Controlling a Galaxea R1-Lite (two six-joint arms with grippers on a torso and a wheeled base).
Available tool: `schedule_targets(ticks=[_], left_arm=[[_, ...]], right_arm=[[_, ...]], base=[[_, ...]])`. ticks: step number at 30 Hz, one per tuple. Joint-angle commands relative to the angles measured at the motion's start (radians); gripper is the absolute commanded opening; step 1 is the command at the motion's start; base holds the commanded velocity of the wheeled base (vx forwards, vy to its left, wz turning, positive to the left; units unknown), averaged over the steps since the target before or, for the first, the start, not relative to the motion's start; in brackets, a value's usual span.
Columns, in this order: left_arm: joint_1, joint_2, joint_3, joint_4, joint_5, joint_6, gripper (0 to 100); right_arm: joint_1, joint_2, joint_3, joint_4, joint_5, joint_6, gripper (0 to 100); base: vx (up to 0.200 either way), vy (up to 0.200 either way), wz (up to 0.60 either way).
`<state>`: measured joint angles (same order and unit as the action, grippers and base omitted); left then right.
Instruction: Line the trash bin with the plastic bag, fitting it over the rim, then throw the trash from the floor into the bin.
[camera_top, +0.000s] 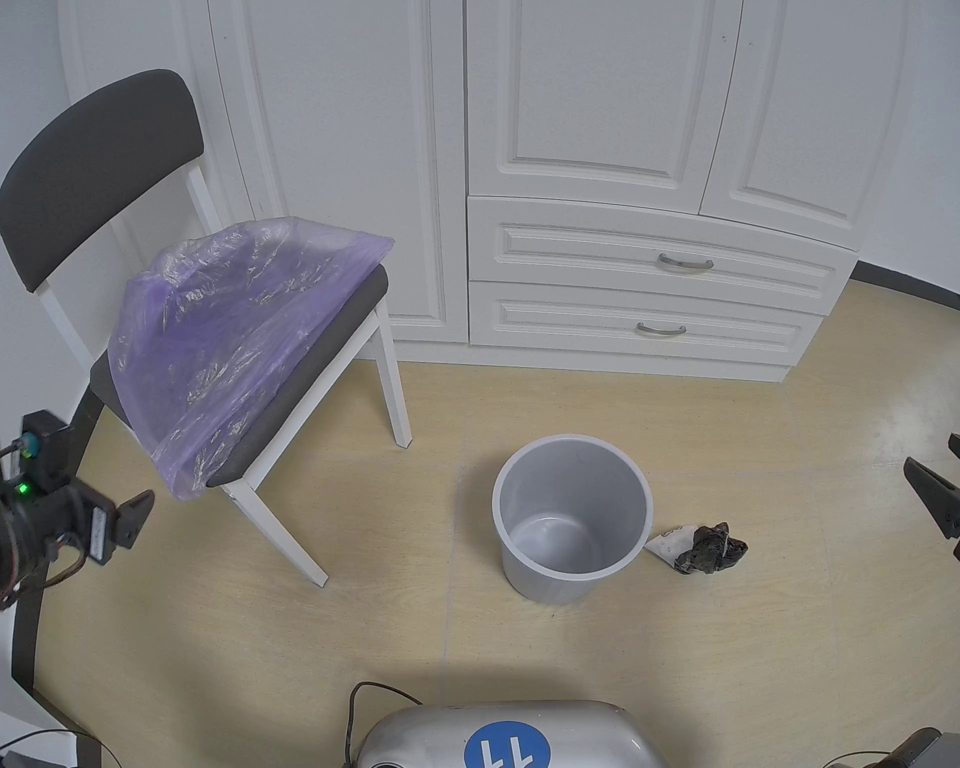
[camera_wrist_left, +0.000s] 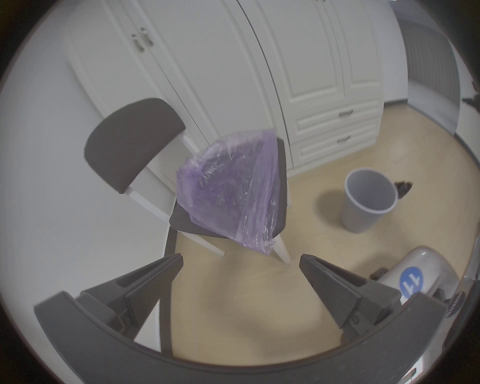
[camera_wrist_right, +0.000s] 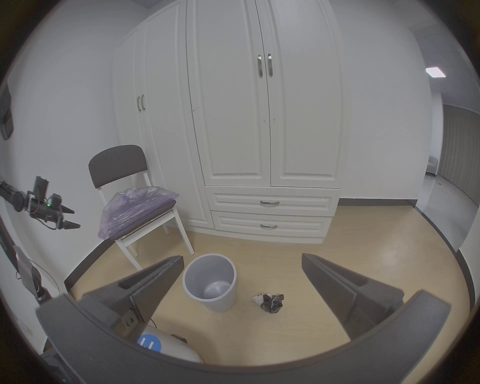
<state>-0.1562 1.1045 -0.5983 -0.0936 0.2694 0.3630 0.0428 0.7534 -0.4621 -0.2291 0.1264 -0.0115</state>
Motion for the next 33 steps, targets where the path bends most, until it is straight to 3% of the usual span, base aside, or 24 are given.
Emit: schedule_targets(ticks=[1, 33], left_arm=[[-0.108, 0.400, -0.198, -0.020, 0.186, 0.062, 100], [-0.006, 0.597, -0.331, -0.023, 0.360, 0.096, 100]], right_arm=[[0.020, 0.122, -0.033, -0.045, 0.002, 0.007, 100], [0.014, 0.149, -0.013, -0.044, 0.010, 0.010, 100]], base=[[0.000, 0.000, 0.00], [0.000, 0.000, 0.00]])
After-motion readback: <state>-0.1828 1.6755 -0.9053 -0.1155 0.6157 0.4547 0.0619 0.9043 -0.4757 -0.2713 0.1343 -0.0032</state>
